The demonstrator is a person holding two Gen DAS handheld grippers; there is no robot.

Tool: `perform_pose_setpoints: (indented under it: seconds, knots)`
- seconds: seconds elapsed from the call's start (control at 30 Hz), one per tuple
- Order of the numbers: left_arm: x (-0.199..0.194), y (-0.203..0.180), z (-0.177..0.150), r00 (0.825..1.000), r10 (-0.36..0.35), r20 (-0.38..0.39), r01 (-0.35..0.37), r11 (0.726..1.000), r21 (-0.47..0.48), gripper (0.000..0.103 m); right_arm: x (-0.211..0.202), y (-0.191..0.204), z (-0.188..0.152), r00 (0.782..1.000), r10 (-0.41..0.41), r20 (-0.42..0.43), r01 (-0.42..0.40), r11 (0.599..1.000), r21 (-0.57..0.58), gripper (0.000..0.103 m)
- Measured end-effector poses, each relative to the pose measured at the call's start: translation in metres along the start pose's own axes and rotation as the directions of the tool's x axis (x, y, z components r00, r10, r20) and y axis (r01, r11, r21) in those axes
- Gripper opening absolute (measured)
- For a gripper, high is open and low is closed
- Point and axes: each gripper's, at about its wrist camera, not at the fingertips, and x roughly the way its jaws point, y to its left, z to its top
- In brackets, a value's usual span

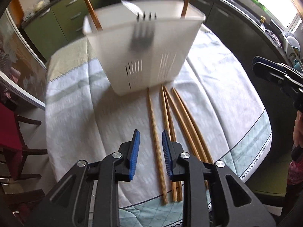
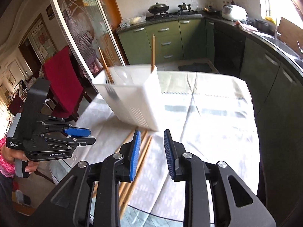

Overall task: Organize utensils
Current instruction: 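Grasp another wooden chopstick with the left tool while the right tool grasps one too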

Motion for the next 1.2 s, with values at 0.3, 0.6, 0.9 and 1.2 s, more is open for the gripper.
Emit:
perform_pose_setpoints:
  seconds: [0.3, 0.6, 0.9, 1.2]
  knots:
    - [0.066, 0.002, 0.009, 0.996, -0.001, -0.087, -0.004, 0.999, -0.054, 0.023, 0.028, -0.049, -0.049, 0.995, -0.002, -0.102, 0.013, 0.994, 0.112, 0.026]
    - [0.078, -0.006, 0.006, 0.992, 0.069, -0.105, -0.071, 0.997, -0.018, 0.008, 0.058, -0.032, -0.044, 0.983, 0.042, -0.179, -0.027, 0.996, 0.082, 0.026]
    - [0.07, 0.045, -0.021, 0.991, 0.082, -0.104, -0.09, 0.994, -0.069, 0.008, 0.112, 0.01, -0.043, 0.948, 0.081, -0.309, -0.067, 0.996, 0.055, 0.026]
    - [0.066, 0.061, -0.032, 0.994, 0.075, -0.078, -0.079, 0.996, -0.05, 0.008, 0.136, 0.027, -0.046, 0.925, -0.041, -0.377, 0.038, 0.999, -0.016, 0.026]
